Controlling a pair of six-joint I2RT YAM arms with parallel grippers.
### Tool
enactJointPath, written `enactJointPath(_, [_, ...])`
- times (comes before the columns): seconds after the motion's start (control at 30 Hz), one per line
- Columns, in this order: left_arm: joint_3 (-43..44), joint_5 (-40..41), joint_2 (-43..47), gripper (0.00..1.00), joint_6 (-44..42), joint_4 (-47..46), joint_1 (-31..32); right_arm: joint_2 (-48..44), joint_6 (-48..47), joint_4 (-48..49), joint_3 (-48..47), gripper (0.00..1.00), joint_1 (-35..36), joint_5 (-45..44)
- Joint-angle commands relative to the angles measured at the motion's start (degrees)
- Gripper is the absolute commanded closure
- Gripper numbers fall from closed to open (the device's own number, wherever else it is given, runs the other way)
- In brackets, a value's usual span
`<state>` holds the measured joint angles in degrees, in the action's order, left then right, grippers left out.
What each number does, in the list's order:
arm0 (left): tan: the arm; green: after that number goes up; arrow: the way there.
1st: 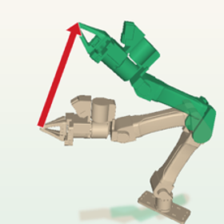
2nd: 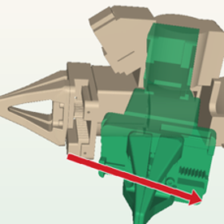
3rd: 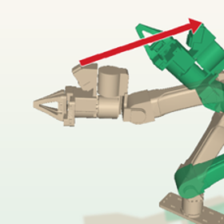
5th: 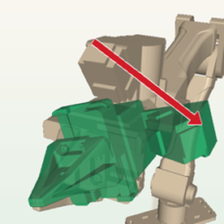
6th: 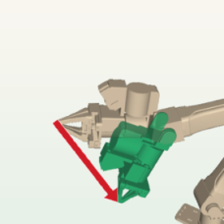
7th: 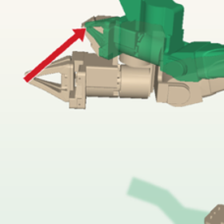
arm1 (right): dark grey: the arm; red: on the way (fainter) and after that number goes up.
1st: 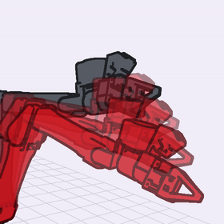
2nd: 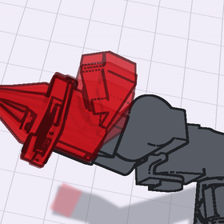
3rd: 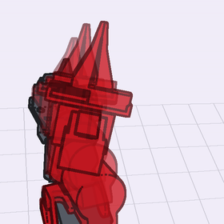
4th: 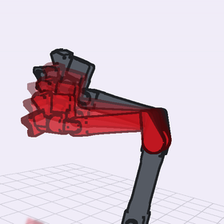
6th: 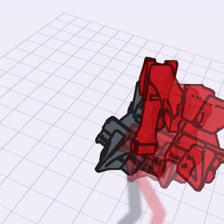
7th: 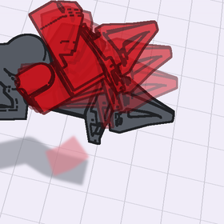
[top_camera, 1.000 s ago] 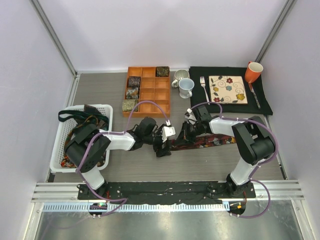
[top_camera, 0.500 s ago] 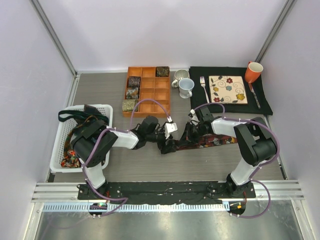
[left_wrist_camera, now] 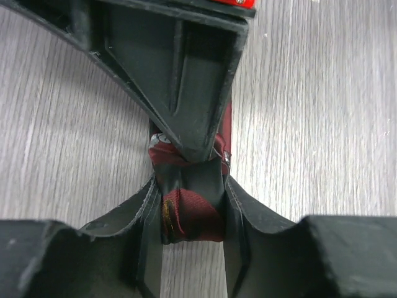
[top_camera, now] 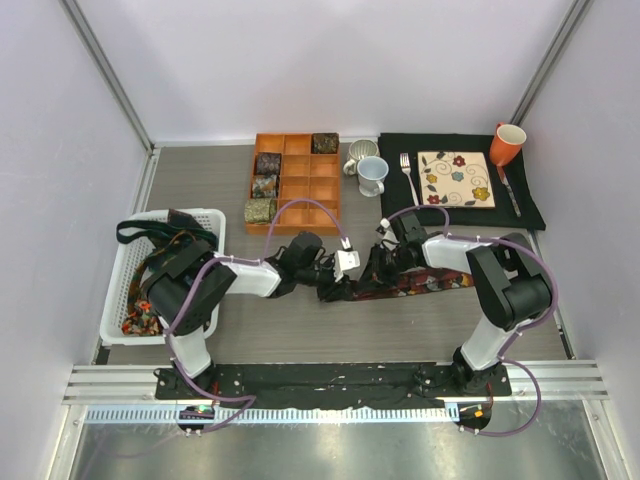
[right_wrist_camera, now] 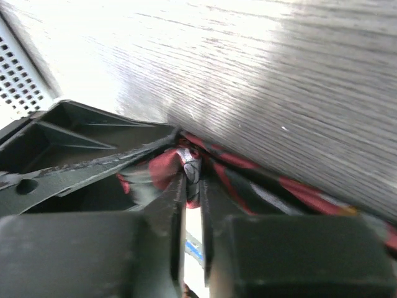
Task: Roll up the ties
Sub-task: Roll the tie at the center of the board.
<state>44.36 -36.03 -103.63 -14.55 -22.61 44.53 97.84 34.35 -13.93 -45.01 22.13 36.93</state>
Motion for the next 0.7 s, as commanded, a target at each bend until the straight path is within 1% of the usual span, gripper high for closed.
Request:
enactJointPath(0.0, [-0.23, 7.02, 2.99, 0.81, -7.86, 13.98, 0.11, -0.54, -4.90, -5.22, 0.99, 0.74, 0.81, -12.24])
enactJointPath(0.03, [-1.11, 8.07, 4.39, 0.82, -9.87, 16.52, 0.11, -3.24, -4.99, -6.01, 0.46, 0.70, 0.81, -11.62])
enactJointPath(0.1, [-1.90, 9.05, 5.28, 0.84, -10.85, 18.03, 0.11, -5.37, -4.73, -7.50, -1.04, 0.60, 0.72, -9.78])
enactJointPath(0.17, [-2.08, 9.31, 5.72, 0.84, -11.47, 19.80, 0.11, -8.10, -4.12, -8.21, -2.00, 0.57, 0.81, -8.28])
enactJointPath(0.27, [-1.03, 10.10, 5.20, 0.84, -10.42, 20.32, 0.55, -10.99, -2.19, -6.99, -2.10, 0.57, 0.90, -4.94])
enactJointPath(0.4, [0.29, 10.45, 4.23, 0.83, -10.85, 21.03, 0.73, -11.19, 3.08, -1.46, -2.27, 0.53, 2.47, -1.43])
enactJointPath(0.5, [1.08, 10.54, 3.62, 0.81, -11.38, 21.47, 0.82, -8.99, 5.37, 1.53, -3.06, 0.52, 4.67, -1.50])
enactJointPath(0.63, [1.52, 10.19, 3.18, 0.79, -11.38, 21.47, 0.82, -5.30, 4.94, 2.07, -5.17, 0.52, 6.87, -3.44])
enactJointPath(0.67, [1.61, 10.10, 3.00, 0.78, -11.29, 21.47, 0.91, -4.42, 4.76, 2.16, -5.69, 0.53, 7.31, -4.05])
